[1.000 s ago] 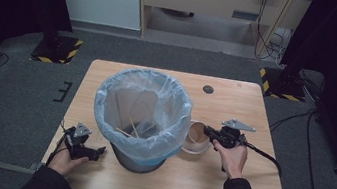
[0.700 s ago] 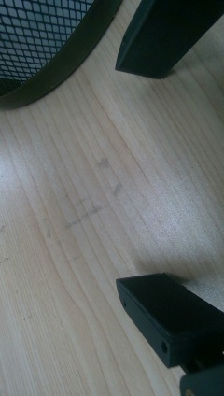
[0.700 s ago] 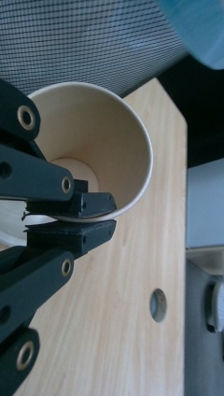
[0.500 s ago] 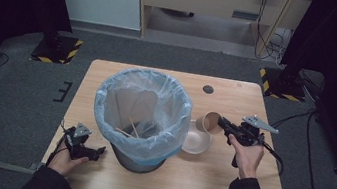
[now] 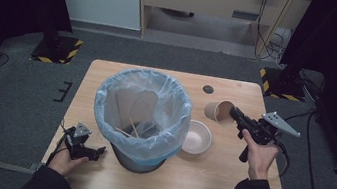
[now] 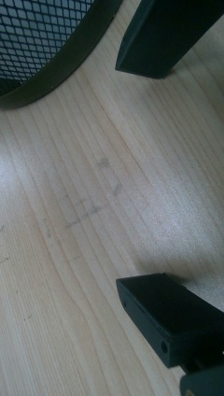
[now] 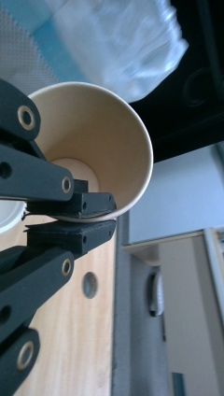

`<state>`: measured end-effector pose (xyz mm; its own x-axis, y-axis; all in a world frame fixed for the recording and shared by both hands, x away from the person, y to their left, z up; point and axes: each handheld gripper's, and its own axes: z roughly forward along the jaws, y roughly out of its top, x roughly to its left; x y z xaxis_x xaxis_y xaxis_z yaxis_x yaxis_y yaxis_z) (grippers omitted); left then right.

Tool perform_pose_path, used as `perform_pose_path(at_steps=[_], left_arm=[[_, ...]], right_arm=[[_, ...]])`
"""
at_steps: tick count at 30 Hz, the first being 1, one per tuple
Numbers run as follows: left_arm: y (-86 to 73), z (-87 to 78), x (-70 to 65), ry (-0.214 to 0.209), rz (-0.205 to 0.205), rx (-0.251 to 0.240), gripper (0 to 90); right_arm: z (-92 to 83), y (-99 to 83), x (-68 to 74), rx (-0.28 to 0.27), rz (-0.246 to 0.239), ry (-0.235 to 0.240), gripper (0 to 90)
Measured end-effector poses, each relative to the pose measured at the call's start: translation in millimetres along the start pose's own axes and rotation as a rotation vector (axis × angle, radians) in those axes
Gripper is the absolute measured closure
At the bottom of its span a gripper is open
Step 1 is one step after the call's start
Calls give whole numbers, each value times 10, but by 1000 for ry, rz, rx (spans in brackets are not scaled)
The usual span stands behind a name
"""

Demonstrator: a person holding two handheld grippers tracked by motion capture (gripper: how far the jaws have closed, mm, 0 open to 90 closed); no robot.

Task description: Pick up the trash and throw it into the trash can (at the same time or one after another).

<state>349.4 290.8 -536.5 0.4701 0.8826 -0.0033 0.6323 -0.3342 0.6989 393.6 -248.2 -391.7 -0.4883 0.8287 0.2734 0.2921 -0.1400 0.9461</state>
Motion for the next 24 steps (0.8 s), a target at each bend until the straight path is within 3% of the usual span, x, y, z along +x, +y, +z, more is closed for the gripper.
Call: perform_pose_path(at_steps=[10,24], left_arm=[[0,0,0,0,0,0,0],[0,0,0,0,0,0,0]], right_arm=[[-183,235,107,-122,1,43,860],[-364,484,345,-224,-26,118,860]])
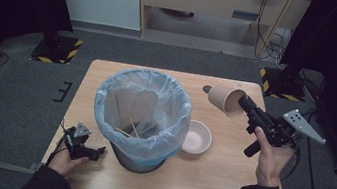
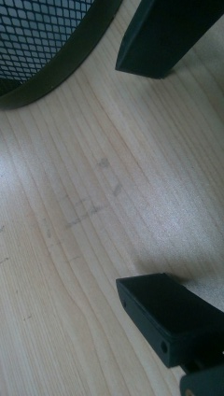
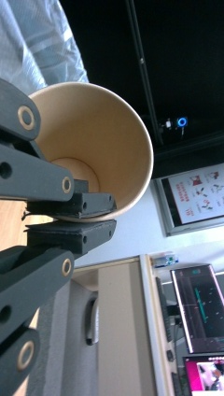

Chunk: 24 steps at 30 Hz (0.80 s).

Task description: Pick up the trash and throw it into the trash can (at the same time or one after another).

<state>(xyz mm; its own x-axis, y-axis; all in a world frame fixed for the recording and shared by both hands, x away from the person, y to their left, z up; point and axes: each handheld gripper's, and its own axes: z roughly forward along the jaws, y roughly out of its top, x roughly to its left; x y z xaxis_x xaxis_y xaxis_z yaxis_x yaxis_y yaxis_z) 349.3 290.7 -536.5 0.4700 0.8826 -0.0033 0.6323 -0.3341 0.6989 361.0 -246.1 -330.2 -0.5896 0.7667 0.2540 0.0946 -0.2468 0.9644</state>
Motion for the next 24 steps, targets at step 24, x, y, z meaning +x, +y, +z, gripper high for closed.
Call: perform_pose_path(at_steps=[24], left_arm=[[0,0,0,0,0,0,0]], right_arm=[[73,220,455,-66,-44,153,861]])
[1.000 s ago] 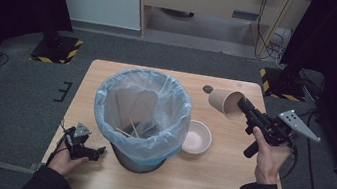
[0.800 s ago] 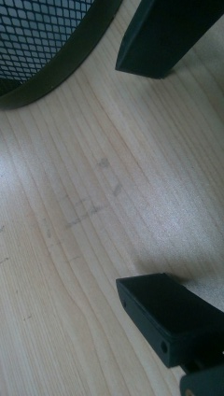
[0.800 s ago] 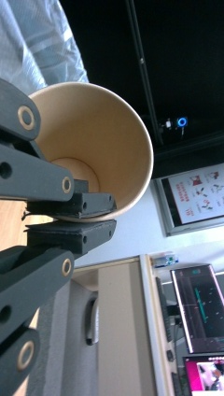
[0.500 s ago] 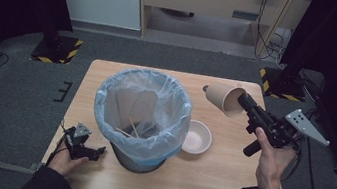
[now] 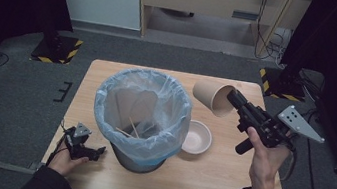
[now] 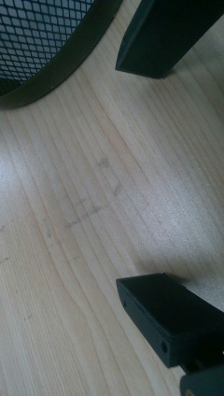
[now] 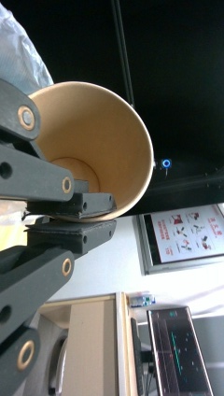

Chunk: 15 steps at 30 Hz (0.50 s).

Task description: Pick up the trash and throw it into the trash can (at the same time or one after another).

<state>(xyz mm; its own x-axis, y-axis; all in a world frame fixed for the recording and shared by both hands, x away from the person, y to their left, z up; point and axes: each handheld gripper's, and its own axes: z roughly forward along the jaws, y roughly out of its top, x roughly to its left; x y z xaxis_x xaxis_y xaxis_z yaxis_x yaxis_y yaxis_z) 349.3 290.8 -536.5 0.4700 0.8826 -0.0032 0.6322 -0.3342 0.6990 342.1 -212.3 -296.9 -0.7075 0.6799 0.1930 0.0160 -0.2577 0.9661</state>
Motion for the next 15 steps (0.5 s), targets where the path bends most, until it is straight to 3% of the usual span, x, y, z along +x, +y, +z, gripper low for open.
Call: perform_pose_path(at_steps=[15], left_arm=[[0,0,0,0,0,0,0]], right_arm=[[212,22,158,-5,5,59,861]])
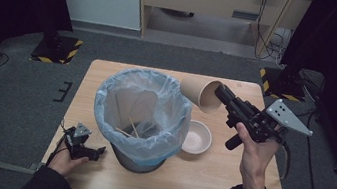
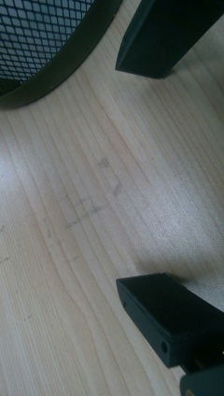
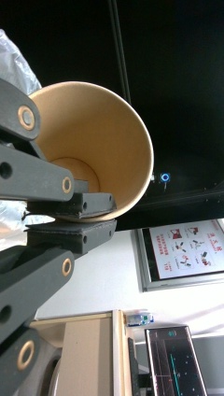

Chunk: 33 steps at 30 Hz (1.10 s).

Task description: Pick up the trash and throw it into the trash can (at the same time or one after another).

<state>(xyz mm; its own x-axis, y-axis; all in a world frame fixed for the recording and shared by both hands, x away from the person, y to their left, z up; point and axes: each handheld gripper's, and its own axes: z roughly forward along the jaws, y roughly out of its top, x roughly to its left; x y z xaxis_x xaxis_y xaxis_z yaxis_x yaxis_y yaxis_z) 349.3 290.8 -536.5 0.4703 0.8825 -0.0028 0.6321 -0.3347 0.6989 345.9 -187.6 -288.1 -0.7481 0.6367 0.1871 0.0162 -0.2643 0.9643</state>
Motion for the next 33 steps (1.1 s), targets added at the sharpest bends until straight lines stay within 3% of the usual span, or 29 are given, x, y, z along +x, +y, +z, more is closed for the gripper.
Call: perform_pose_path(at_steps=[18,33], left_arm=[[0,0,0,0,0,0,0],[0,0,0,0,0,0,0]], right_arm=[[389,33,225,30,-16,64,860],[689,-114,334,95,-22,88,859]])
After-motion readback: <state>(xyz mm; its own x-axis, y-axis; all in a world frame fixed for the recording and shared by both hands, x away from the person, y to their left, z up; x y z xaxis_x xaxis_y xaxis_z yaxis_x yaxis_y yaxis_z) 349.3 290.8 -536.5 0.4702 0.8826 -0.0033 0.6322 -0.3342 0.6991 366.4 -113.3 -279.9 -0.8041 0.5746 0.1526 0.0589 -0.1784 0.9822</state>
